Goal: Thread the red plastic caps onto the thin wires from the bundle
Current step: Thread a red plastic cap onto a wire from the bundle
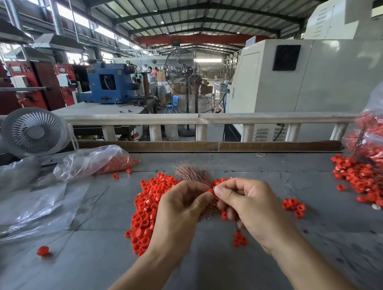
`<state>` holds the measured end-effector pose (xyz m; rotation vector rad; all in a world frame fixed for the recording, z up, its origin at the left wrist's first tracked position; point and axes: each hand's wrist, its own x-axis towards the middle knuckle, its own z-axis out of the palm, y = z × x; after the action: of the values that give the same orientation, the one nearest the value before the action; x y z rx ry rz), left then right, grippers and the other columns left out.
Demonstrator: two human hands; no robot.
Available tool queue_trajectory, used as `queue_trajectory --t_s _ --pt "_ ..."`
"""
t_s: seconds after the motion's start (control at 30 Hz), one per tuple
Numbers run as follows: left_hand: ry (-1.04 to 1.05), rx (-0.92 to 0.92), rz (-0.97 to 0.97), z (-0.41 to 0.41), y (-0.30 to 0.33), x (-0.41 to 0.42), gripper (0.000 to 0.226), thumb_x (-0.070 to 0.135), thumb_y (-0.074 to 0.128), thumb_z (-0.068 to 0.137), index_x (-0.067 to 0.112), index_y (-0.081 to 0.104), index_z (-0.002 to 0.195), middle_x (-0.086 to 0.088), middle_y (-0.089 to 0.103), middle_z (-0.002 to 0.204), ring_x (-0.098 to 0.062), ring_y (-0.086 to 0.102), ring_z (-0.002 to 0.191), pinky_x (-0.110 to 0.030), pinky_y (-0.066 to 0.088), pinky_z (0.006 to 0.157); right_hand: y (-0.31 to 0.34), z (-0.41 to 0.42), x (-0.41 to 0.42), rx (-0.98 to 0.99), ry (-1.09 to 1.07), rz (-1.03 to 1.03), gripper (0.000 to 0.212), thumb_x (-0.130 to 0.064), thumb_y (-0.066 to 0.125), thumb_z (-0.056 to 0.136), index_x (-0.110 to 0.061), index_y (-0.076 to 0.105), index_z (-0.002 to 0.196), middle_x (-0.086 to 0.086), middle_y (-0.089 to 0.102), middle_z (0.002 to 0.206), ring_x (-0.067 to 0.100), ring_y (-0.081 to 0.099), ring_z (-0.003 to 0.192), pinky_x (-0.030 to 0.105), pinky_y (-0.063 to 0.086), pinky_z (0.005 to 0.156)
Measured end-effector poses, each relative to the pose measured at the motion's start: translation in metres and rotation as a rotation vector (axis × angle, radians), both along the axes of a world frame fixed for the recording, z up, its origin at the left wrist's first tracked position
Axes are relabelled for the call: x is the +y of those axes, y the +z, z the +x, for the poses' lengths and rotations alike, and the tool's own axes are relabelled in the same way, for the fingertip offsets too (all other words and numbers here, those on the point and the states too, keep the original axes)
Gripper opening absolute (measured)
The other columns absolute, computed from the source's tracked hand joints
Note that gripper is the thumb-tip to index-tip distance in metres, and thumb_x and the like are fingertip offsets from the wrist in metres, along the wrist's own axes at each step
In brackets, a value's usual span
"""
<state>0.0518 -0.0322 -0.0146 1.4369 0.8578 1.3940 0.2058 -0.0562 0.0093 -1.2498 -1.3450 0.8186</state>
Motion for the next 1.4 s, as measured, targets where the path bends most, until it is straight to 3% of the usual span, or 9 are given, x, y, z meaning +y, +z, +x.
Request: queue_trajectory --t_s 0.23,0.37,0.47,0.67,0.77,0.9,1.13,1.27,1.4 --pt "-0.021 -0.101 0.044 0.0003 0.0015 -0.0031 0.007 -0.003 0.071 0.089 0.0 0.069 0.095 -0.01 0.074 0.071 -0.01 0.067 0.06 -0.018 0.05 0.057 -0.0045 -0.0055 0.0008 0.027 0.001 -0.005 0.016 -0.022 0.069 0.096 -0.025 0.075 0.082 0.0 0.069 0.063 0.011 0.054 0.051 0.023 0.042 0.046" --pt "-0.03 -0.115 0.068 0.0007 0.0036 -0.0048 0.016 0.006 0.077 0.081 0.006 0.074 0.098 -0.008 0.076 0.077 -0.013 0.072 0.07 -0.019 0.055 0.065 -0.0052 -0.0048 0.0007 0.035 -0.017 -0.018 0.015 -0.026 0.067 0.097 -0.028 0.076 0.085 -0.001 0.069 0.065 0.013 0.057 0.054 0.034 0.042 0.047" --pt "-0.036 -0.076 0.082 0.0005 0.0021 -0.0046 0.019 0.0 0.077 0.082 0.012 0.077 0.097 -0.009 0.076 0.08 -0.015 0.073 0.074 -0.021 0.056 0.069 -0.0054 -0.0049 0.0005 0.031 -0.031 -0.013 0.014 -0.026 0.068 0.097 -0.027 0.076 0.086 0.001 0.069 0.066 0.013 0.057 0.054 0.036 0.043 0.047" --pt "-0.034 -0.078 0.023 -0.0026 0.0032 -0.0035 0.024 0.021 0.079 0.075 0.021 0.08 0.098 -0.016 0.076 0.086 -0.019 0.071 0.078 -0.029 0.059 0.074 -0.0027 -0.0054 -0.0023 0.042 -0.017 0.035 0.015 -0.025 0.069 0.096 -0.027 0.074 0.082 -0.003 0.065 0.061 0.009 0.05 0.049 0.018 0.039 0.043" --pt "-0.024 -0.06 0.028 -0.0038 0.0037 -0.0046 0.023 0.024 0.078 0.075 0.02 0.081 0.098 -0.011 0.076 0.082 -0.015 0.069 0.073 -0.025 0.057 0.07 -0.0016 -0.0061 -0.003 0.072 -0.001 0.048 0.015 -0.023 0.07 0.096 -0.026 0.075 0.082 -0.002 0.065 0.06 0.01 0.049 0.049 0.017 0.038 0.043" --pt "-0.048 -0.077 0.025 -0.0033 0.0043 -0.0055 0.023 0.02 0.076 0.078 0.017 0.081 0.1 -0.013 0.075 0.079 -0.014 0.068 0.068 -0.023 0.056 0.063 -0.0024 -0.0081 -0.0025 0.071 0.01 0.057 0.015 -0.022 0.071 0.095 -0.028 0.074 0.081 -0.002 0.065 0.06 0.01 0.049 0.048 0.017 0.037 0.042" --pt "-0.069 -0.101 0.021 -0.0028 0.0005 -0.0031 0.027 -0.004 0.068 0.09 0.012 0.076 0.11 -0.014 0.076 0.086 -0.018 0.073 0.077 -0.023 0.057 0.072 -0.0011 -0.0071 -0.0041 0.047 0.005 0.084 0.011 -0.025 0.072 0.094 -0.025 0.074 0.083 -0.001 0.066 0.062 0.01 0.05 0.049 0.015 0.037 0.043" --pt "-0.06 -0.16 0.01 -0.0034 0.0012 -0.0026 0.022 -0.006 0.069 0.089 0.006 0.071 0.107 -0.023 0.074 0.093 -0.027 0.074 0.082 -0.026 0.059 0.074 0.0005 -0.0091 -0.0059 0.057 0.02 0.088 0.012 -0.025 0.072 0.094 -0.025 0.075 0.082 -0.002 0.065 0.06 0.009 0.05 0.049 0.016 0.036 0.042" --pt "-0.065 -0.183 0.007 -0.0043 0.0023 -0.0024 0.02 -0.005 0.07 0.087 0.005 0.071 0.104 -0.022 0.074 0.09 -0.025 0.073 0.08 -0.025 0.058 0.072 0.0026 -0.0096 -0.0066 0.072 0.04 0.088 0.014 -0.023 0.071 0.095 -0.024 0.075 0.082 -0.002 0.064 0.06 0.009 0.048 0.049 0.016 0.036 0.042"
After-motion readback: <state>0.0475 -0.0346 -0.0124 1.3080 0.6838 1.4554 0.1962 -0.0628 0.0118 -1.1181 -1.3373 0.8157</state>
